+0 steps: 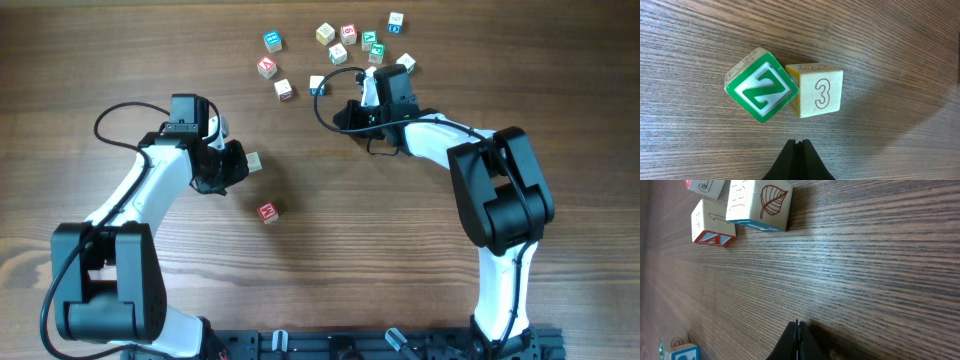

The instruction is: Form a circle

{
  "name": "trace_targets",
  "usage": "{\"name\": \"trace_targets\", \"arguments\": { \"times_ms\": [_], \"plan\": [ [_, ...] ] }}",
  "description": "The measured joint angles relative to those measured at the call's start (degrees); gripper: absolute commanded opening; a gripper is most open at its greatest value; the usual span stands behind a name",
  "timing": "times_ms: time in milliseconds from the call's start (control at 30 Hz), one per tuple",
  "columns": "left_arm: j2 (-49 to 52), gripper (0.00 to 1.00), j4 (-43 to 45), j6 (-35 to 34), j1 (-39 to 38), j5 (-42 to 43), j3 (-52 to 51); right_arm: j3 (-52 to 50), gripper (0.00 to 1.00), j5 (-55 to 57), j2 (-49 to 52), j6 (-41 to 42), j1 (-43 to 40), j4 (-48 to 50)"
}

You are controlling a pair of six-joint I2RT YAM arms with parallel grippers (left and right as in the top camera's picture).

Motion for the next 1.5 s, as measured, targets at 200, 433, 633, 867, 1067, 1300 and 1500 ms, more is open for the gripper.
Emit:
{"name": "trace_targets", "arguments": {
  "times_ms": [200,433,633,867,1067,1300,1500],
  "plan": [
    [0.0,0.04,0.6,0.1,0.0,-0.5,0.0,0.0,0.04,0.0,0.0,0.0,0.0,0.0],
    [0.0,0.04,2.0,0.2,0.0,-1.6,0.0,0.0,0.04,0.0,0.0,0.0,0.0,0.0],
    [0.0,0.04,2.4,0.2,0.0,-1.7,0.0,0.0,0.04,0.0,0.0,0.0,0.0,0.0],
    [0.0,0.04,2.8,0.2,0.0,-1.7,0.0,0.0,0.04,0.0,0.0,0.0,0.0,0.0],
    [0.0,0.04,2.8,0.2,0.0,-1.7,0.0,0.0,0.04,0.0,0.0,0.0,0.0,0.0],
    [0.0,0.04,2.8,0.2,0.0,-1.7,0.0,0.0,0.04,0.0,0.0,0.0,0.0,0.0],
    [0.0,0.04,2.8,0.2,0.0,-1.8,0.0,0.0,0.04,0.0,0.0,0.0,0.0,0.0]
  ]
}}
